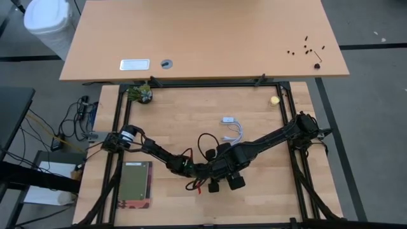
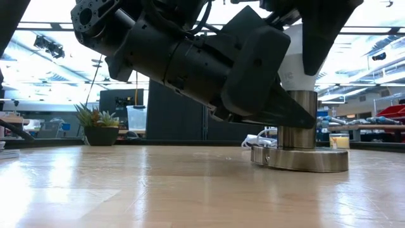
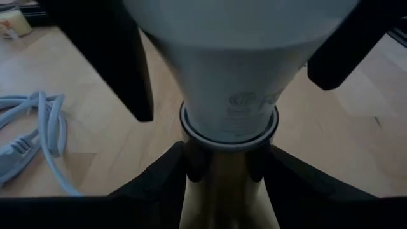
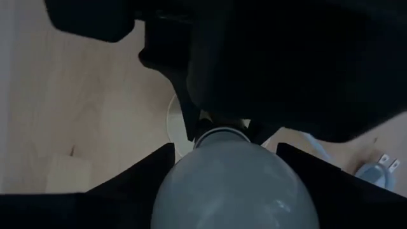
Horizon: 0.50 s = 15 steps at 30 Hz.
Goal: Screw lightbulb
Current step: Insert the lightbulb into the lamp
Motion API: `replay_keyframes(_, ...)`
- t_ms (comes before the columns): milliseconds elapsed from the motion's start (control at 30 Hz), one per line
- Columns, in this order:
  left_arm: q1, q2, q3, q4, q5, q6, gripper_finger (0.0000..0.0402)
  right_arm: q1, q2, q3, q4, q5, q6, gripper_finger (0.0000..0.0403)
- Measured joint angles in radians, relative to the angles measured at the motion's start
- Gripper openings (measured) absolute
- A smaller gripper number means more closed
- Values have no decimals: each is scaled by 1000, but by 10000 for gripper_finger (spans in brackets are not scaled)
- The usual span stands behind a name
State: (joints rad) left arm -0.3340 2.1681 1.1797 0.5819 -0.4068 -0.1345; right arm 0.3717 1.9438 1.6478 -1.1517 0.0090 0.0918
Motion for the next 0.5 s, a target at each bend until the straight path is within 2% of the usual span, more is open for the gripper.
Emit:
replay_keyframes(100, 0, 0, 0, -2, 1, -24, 189, 0, 0, 0, -1, 0, 44, 259)
replay_keyframes(200, 0, 0, 0, -3, 1, -57, 189, 0, 0, 0, -2, -1, 108, 268)
replay_keyframes(367, 0, 0, 0, 1, -2, -107, 189, -5, 0, -1, -3, 2, 313, 290)
replay_keyframes(500, 0, 0, 0, 14, -9, -136, 189, -22, 0, -1, -4, 1, 457, 281)
